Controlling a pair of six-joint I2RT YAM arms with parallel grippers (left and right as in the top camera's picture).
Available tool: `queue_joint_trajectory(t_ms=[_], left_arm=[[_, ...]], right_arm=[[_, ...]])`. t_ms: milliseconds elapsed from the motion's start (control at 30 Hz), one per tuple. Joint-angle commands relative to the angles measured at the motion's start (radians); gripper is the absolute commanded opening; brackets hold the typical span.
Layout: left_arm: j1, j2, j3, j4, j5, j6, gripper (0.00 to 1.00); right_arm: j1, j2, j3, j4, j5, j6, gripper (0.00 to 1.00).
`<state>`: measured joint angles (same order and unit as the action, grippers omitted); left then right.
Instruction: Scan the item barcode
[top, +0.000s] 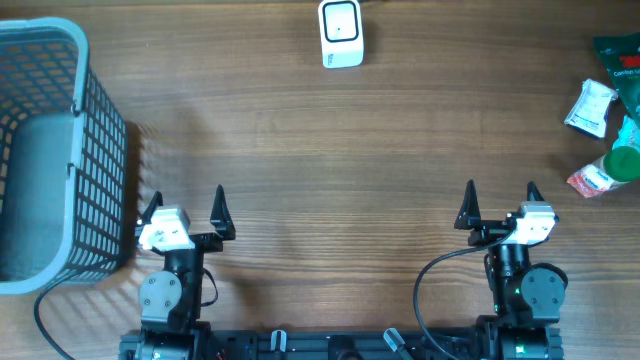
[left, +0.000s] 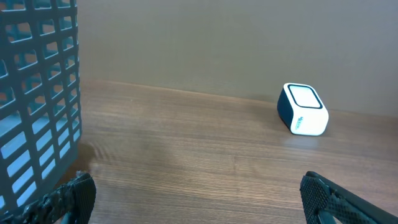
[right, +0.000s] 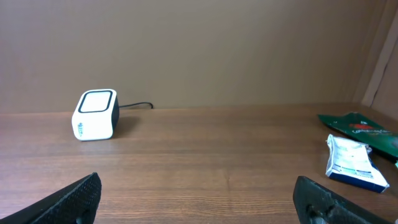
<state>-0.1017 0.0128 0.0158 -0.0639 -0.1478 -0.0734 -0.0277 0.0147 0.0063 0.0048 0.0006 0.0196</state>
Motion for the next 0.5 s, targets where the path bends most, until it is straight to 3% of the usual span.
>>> queue_joint_trajectory(t_ms=[0,467], left_arm=[[0.008,-0.009,-0.010,0.001,0.017,0.022,1.00],[0.008,-0.009,-0.010,-0.003,0.062,0.094,1.00]], right_arm=[[0.005,-0.011,-0.001,0.002,-0.009,-0.019,1.00],[0.005,-0.011,-0.001,0.002,-0.009,-0.019,1.00]])
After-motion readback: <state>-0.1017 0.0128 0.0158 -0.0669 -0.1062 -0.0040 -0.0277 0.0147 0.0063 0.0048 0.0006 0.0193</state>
